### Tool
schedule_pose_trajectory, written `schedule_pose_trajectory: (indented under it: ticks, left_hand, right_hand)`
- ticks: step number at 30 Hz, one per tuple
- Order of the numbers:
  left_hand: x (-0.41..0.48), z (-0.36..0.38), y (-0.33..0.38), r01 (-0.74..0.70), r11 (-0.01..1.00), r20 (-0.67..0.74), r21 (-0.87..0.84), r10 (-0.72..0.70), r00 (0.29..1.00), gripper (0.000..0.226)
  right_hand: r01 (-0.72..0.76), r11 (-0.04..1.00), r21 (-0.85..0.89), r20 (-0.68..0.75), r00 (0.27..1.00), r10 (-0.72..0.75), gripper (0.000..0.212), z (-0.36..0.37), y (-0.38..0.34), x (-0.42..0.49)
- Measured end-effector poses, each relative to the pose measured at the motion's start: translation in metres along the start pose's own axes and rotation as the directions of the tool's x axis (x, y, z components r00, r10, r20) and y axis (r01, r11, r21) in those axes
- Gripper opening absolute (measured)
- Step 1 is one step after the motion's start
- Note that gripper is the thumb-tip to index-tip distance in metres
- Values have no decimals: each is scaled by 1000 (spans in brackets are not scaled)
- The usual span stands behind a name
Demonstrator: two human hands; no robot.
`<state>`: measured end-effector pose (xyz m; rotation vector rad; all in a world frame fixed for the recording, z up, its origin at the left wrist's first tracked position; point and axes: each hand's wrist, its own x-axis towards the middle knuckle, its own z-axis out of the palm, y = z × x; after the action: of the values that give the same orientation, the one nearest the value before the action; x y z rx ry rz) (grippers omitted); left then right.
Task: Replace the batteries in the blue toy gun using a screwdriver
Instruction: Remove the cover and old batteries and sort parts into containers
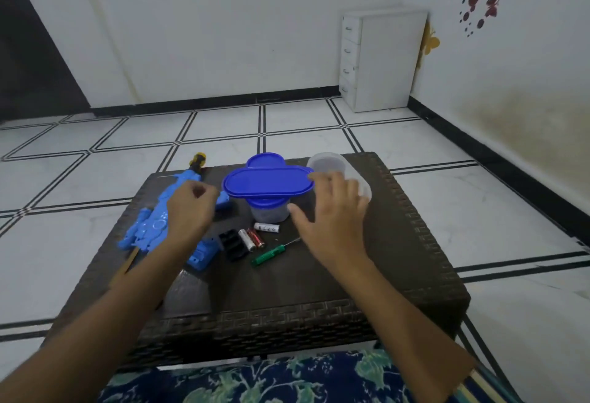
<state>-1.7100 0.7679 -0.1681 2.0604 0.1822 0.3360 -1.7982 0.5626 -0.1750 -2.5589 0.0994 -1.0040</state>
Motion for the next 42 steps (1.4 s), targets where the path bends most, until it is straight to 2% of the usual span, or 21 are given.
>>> schedule_pose_trajectory:
  ticks: [1, 2, 4, 6, 8, 10, 15, 22, 28, 32, 37, 42]
  left_hand:
    - [-11, -3, -4, -148, 985, 38, 92, 145, 989, 9]
    - [-21, -5, -8, -277, 948, 117, 158, 261, 958, 5]
    - [-35, -2, -19, -479, 852, 334, 212, 398, 855, 18]
    - [-38, 0, -31, -620, 745, 523, 246, 437, 732, 30]
    - [-35, 4, -41, -676, 667, 590, 313, 421, 689, 40]
    - [-33, 6, -42, -684, 638, 584, 354, 420, 694, 42]
    - [-29, 7, -40, -675, 644, 573, 359, 419, 704, 39]
    - [-21, 0, -41, -674, 640, 634, 370, 356, 686, 35]
    - [-21, -6, -37, -693, 583, 595, 423, 399, 698, 26]
    - [-24, -12, -33, -717, 556, 603, 420, 419, 678, 13]
    - [-19, -21, -39, -717, 618, 558, 322, 488, 671, 15]
    - [-21, -35, -39, -666, 736, 454, 123, 555, 697, 25]
  right_hand:
    - [79, 991, 110, 45, 995, -84, 25, 5, -11, -4]
    - [106, 977, 184, 152, 979, -135, 13, 10, -21, -8]
    - [102, 975, 198, 362, 917, -169, 9, 24, -31, -11]
    - [70, 988, 138, 442, 888, -125, 12, 37, -35, -10]
    - [22, 998, 66, 469, 882, -51, 13, 43, -37, -7]
    - [5, 1000, 3, 498, 867, -6, 15, 46, -41, -3]
    - [5, 997, -75, 564, 825, 38, 20, 47, -51, 0]
    - [-137, 991, -7, 586, 802, 115, 15, 44, -54, -1]
    - [-31, 997, -72, 592, 803, 68, 24, 43, -59, -2]
    - [0, 991, -133, 612, 786, 82, 25, 45, -61, 0]
    - [36, 993, -116, 598, 800, 41, 15, 47, -64, 0]
    - [-37, 999, 27, 553, 833, 16, 15, 43, -60, -3]
